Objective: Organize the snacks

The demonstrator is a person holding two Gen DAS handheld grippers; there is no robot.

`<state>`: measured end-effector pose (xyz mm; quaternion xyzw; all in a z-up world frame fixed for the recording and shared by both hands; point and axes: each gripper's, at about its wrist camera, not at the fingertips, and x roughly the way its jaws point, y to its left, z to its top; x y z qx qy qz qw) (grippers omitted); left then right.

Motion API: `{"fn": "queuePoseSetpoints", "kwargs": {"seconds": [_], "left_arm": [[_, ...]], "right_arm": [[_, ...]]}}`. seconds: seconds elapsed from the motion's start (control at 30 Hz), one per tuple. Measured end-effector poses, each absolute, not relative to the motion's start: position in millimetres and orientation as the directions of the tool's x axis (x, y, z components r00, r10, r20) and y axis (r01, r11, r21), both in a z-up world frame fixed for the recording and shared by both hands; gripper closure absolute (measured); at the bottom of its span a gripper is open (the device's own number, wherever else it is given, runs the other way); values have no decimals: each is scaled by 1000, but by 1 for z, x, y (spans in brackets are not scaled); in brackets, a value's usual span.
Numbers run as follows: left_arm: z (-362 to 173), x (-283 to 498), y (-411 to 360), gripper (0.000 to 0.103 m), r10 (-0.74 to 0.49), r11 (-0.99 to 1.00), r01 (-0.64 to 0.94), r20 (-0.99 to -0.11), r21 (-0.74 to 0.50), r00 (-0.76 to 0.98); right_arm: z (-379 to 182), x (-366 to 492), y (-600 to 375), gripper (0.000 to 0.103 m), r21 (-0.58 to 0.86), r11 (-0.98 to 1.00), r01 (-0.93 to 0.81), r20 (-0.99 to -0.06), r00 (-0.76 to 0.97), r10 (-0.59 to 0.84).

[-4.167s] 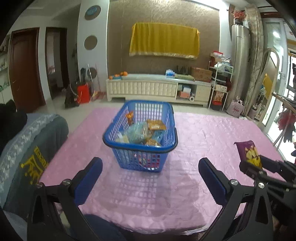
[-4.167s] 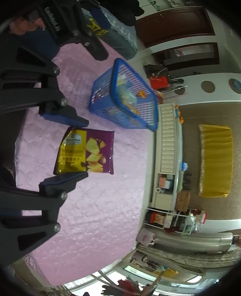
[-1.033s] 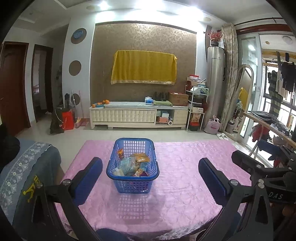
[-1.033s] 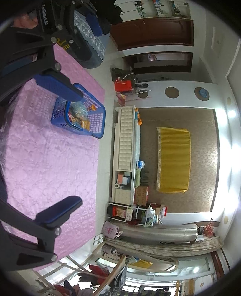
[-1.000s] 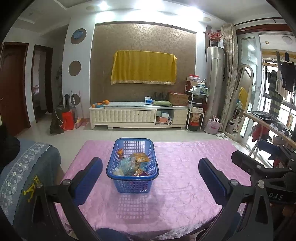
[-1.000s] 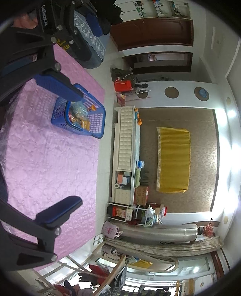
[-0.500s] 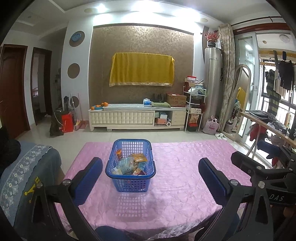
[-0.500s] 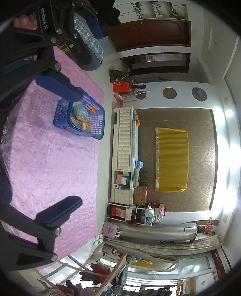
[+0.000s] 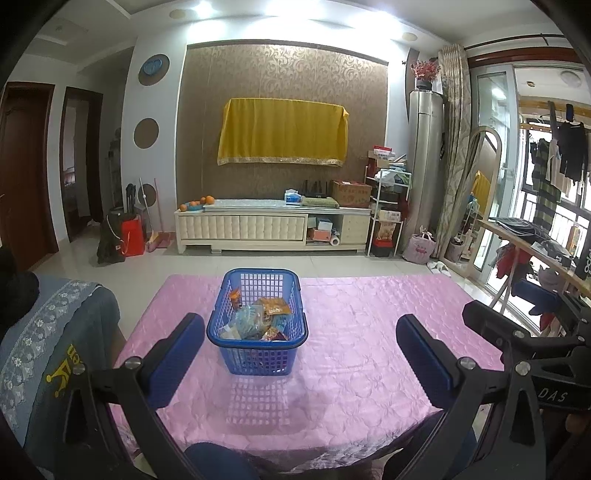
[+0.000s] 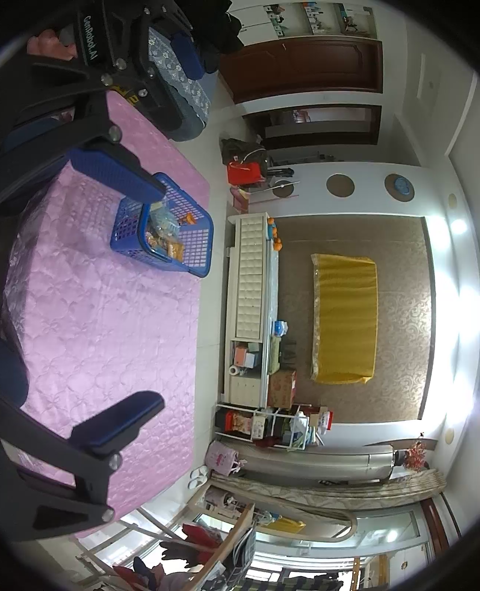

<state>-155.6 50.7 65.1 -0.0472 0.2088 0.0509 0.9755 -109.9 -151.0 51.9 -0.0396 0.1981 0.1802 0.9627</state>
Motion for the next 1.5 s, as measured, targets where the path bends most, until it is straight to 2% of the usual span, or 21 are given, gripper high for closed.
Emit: {"fn": "queuePoseSetpoints", "kwargs": {"seconds": [1.5], "left_arm": [[60,-159,46,0,89,989,-131,-450,-62,889]], "right_arm": [[51,-116,-149,0,-1,936,-353,-409,854,321]]}}
